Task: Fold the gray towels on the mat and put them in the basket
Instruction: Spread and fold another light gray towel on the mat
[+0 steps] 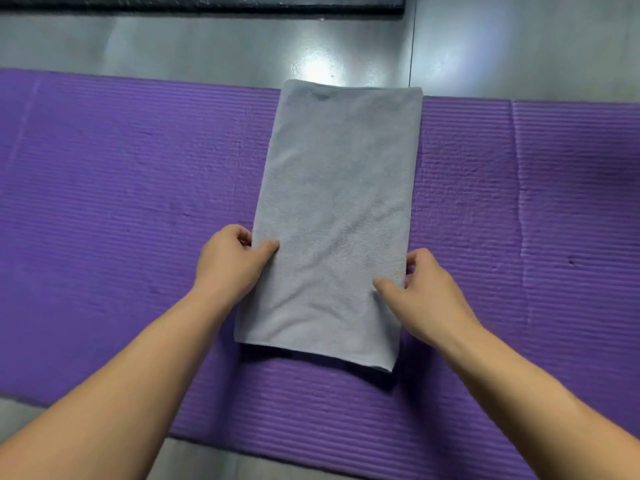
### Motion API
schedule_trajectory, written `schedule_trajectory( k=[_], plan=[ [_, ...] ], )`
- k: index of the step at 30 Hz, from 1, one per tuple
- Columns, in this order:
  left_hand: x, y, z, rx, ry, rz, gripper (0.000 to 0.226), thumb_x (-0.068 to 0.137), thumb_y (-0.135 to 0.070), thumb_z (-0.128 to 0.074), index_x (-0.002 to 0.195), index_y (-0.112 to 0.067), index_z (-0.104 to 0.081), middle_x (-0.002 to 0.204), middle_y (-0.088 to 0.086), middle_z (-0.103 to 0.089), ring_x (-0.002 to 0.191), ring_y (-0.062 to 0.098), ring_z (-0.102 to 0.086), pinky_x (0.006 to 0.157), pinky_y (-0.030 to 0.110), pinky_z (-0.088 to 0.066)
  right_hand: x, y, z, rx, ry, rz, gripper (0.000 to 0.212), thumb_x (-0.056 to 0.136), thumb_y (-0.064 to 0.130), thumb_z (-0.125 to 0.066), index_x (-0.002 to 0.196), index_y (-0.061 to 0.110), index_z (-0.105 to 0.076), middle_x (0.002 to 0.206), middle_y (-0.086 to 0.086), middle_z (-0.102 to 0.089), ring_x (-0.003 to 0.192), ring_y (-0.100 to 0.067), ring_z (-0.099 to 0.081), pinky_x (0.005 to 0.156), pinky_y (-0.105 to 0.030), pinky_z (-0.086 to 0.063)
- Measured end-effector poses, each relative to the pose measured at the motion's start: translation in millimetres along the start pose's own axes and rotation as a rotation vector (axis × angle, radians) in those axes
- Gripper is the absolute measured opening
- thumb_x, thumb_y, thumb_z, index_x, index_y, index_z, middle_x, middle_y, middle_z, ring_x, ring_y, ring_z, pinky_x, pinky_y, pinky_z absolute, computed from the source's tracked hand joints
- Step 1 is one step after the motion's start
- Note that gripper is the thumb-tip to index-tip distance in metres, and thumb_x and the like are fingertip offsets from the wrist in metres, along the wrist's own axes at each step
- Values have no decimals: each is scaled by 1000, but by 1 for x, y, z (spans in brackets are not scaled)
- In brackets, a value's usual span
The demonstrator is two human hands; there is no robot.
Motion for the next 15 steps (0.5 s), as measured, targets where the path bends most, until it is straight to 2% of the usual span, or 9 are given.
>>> schedule_trajectory(
  k=[2,4,7,10,11,13,15],
  plan=[
    [-3,1,-3,-10,20,25,34,86,-48,-73,83,-15,-66,80,-2,-69,76,20,-64,68,37,-50,-6,2,-3,-230,-1,57,39,88,50,-61,107,17,-51,114,-7,-65,109,-34,-61,88,-43,-49],
    [-7,2,-3,-40,16,49,34,89,-45,-71,82,-12,-65,78,-1,-68,72,21,-62,60,34,-44,-7,5,-4,-270,-20,115,33,91,46,-58,102,14,-55,113,-10,-63,109,-36,-58,87,-42,-47],
    [-19,7,-2,-131,-42,95,36,90,-41,-71,82,-8,-61,76,1,-65,67,22,-57,59,35,-42,-4,7,-3,-182,-11,178,24,92,37,-55,95,13,-53,105,-11,-60,102,-36,-56,86,-43,-47],
    [-56,30,-14,-401,-123,288,35,92,-33,-72,76,-6,-56,68,4,-56,64,20,-48,54,33,-38,10,10,18,-1,38,187,17,90,31,-56,90,15,-50,91,-2,-62,86,-28,-58,75,-40,-47],
    [-77,36,-30,-498,-105,358,33,93,-30,-71,74,-9,-55,66,6,-54,65,19,-48,50,30,-37,19,11,29,39,57,198,17,90,31,-59,88,16,-51,86,1,-61,82,-24,-57,71,-38,-44],
    [-122,36,-72,-606,47,467,29,96,-26,-68,78,-9,-55,67,11,-58,60,20,-54,43,26,-41,38,9,57,79,41,223,17,89,31,-66,89,17,-56,83,4,-61,79,-18,-57,68,-35,-40],
    [-147,30,-99,-625,149,478,26,94,-27,-70,89,-7,-55,72,12,-65,60,21,-60,47,30,-50,55,0,84,75,-3,222,18,86,33,-71,95,21,-61,86,5,-65,81,-14,-61,69,-33,-42]
  ],
)
Point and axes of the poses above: each hand's wrist, its own x-axis towards the middle knuckle, its own z-axis out of the back of the hand, y = z × x, the point moved 8 cm from there along x, towards the middle knuckle
